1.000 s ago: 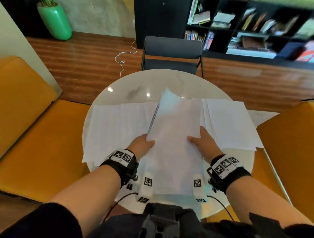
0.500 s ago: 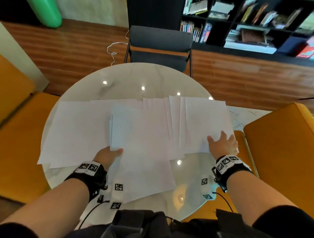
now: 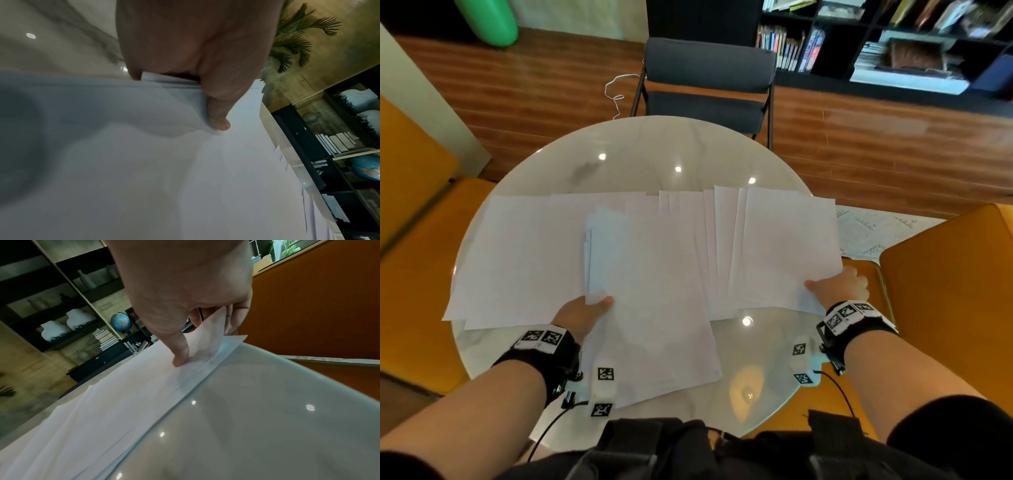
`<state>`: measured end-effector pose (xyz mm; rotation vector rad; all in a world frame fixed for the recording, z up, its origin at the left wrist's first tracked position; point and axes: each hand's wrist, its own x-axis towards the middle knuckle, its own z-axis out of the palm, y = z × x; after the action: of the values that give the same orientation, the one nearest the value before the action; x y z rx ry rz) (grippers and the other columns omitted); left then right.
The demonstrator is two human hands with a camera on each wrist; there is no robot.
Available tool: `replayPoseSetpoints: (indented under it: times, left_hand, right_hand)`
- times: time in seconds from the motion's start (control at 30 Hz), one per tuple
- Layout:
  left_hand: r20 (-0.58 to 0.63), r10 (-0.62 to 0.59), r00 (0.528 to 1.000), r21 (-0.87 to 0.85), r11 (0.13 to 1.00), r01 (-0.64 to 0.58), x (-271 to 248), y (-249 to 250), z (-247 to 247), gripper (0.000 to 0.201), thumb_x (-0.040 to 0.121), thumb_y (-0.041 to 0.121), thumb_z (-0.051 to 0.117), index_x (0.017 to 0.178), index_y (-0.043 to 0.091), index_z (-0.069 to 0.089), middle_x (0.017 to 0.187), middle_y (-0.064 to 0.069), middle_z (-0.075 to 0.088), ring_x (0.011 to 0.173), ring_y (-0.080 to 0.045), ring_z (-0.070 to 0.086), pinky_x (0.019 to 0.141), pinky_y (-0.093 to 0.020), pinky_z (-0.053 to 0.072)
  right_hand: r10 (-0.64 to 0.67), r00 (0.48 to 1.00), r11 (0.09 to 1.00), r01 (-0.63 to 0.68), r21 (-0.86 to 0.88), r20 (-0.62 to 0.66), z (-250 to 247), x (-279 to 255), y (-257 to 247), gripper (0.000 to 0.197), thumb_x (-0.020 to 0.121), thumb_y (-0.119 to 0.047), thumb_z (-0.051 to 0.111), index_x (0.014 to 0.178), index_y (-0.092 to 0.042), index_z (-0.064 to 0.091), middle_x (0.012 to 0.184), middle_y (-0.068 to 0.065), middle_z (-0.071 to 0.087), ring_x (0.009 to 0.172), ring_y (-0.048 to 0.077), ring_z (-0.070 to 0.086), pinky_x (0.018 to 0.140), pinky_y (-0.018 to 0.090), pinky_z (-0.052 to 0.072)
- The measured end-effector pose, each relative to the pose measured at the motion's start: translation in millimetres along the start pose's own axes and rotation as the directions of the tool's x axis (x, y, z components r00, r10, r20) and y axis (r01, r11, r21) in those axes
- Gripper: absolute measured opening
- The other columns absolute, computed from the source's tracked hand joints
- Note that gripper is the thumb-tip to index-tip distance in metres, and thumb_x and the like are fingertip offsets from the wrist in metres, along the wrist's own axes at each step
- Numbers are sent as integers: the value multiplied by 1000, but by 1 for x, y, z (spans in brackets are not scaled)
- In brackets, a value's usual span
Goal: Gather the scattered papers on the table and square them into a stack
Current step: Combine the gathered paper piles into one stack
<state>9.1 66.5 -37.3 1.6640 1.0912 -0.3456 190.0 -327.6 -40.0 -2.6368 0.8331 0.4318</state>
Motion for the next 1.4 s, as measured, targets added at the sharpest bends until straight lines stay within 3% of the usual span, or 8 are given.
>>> replayPoseSetpoints:
  times: [0.37,0.53,0.63,0.77,0.97,1.1,1.2,1.4]
  left_hand:
    - [9,11,1000,-16,1000,-11,7,-2,0,58,83,41,67,126,4,56,122,-20,63,110,-38,60,101,-49,45]
    - [6,34,999,-50,998,-34,10,-7,0,53,86,36,66,125,2,56,124,-20,62,112,-38,58,103,-48,44]
    - [-2,40,999,-55,998,-40,10,-10,-6,55,86,36,66,127,2,56,125,-19,62,114,-37,58,104,-48,43]
    - [-15,33,999,-67,997,-34,13,-15,-20,58,84,41,67,127,5,56,122,-18,63,111,-37,59,102,-50,45]
    - [14,-34,999,-88,996,35,43,-35,-37,94,56,70,68,128,11,55,124,-16,63,112,-38,59,102,-51,45]
    - [54,-52,997,-142,988,59,42,-37,-40,72,67,51,71,126,13,56,125,-16,62,112,-38,59,102,-54,44]
    - [70,-28,997,-130,991,36,45,-40,-40,71,67,53,68,125,15,57,121,-15,64,110,-38,60,101,-54,45]
    - [75,15,997,-110,994,-7,41,-38,-41,78,69,62,64,129,13,55,124,-14,63,112,-37,60,103,-51,44]
  right_hand:
    - [81,988,995,-74,-62,130,13,-9,-22,83,71,-43,75,135,-4,40,129,17,50,115,34,52,87,41,45]
    - [135,985,991,-136,2,106,12,-14,-28,89,72,-23,80,140,-4,27,136,20,40,122,38,47,97,44,42]
    - [56,981,994,-72,79,186,17,-10,-29,78,69,-16,79,135,1,41,134,21,51,121,37,52,97,45,45]
    - [-44,983,999,45,-6,176,15,-22,-27,51,75,-19,70,122,-3,58,126,18,59,116,34,56,90,40,48]
    - [-69,984,996,77,-41,166,14,-39,-31,46,90,-21,60,128,2,47,130,21,54,122,38,50,98,38,40]
    - [-50,986,997,39,73,162,12,-38,-27,44,92,-23,57,126,3,51,127,22,55,118,38,52,89,36,40]
    - [-53,983,974,12,228,175,6,-41,-26,39,91,-17,58,125,3,53,125,23,57,116,38,54,82,34,38]
    - [-172,960,724,-30,689,222,-3,-46,-18,44,93,-16,58,134,-5,48,130,18,57,103,33,57,89,38,43]
